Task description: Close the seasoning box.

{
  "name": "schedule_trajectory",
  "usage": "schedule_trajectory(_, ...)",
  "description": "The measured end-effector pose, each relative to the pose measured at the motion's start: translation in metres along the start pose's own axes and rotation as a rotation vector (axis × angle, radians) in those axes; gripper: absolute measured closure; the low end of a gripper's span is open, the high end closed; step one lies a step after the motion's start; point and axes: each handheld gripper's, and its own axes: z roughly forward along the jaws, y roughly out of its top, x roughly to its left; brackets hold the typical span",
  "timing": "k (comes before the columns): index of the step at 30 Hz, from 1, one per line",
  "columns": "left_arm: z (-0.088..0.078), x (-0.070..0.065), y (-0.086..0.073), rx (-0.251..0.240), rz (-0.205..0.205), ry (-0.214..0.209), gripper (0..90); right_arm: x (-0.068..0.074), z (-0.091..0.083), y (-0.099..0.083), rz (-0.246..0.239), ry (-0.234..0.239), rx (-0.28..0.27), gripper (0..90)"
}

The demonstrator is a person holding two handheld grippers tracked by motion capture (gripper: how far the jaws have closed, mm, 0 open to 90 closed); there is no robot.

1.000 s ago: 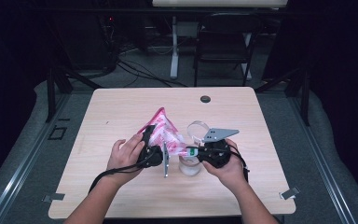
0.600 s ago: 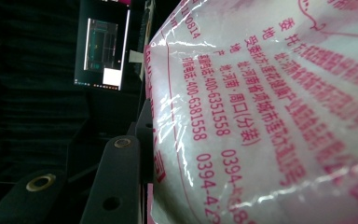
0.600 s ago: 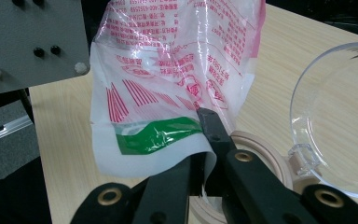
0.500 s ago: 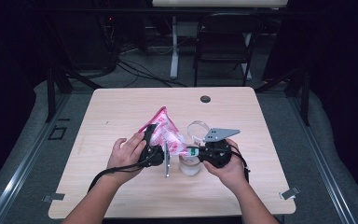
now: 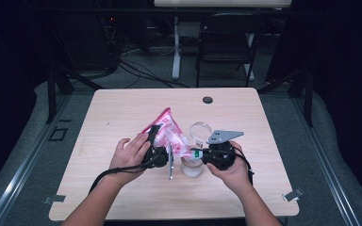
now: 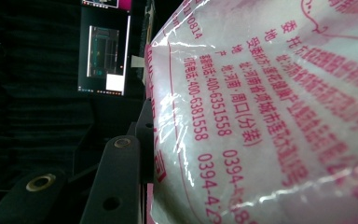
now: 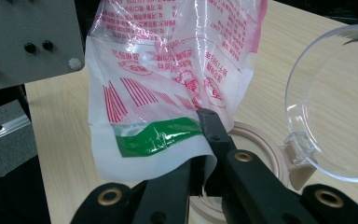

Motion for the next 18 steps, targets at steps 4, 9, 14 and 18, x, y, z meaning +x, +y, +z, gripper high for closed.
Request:
schedule_trajectory(4,0.0006,-0.0005,0.0014,-0.002,0.008,-0.003,63.2,-0.0012,0.0003,-0.0018,0.003,-0.004,0.007,90.0)
schedule_trajectory(9,0.0012,-0.0003,0.0022,-0.001,0.019,0.0,63.2,-0.002,0.002,-0.0037,0.01,-0.007,0.009,90.0)
schedule_trajectory(14,0.0013,-0.0004,0.0013,0.005,0.025,-0.003,63.2,-0.0021,0.0057,-0.0054,0.01,-0.008,0.022,90.0)
schedule_trajectory(18,0.0017,-0.0004,0.0013,0.005,0.025,0.0,63.2,-0.0024,0.0064,-0.0055,0.011,-0.008,0.021,90.0)
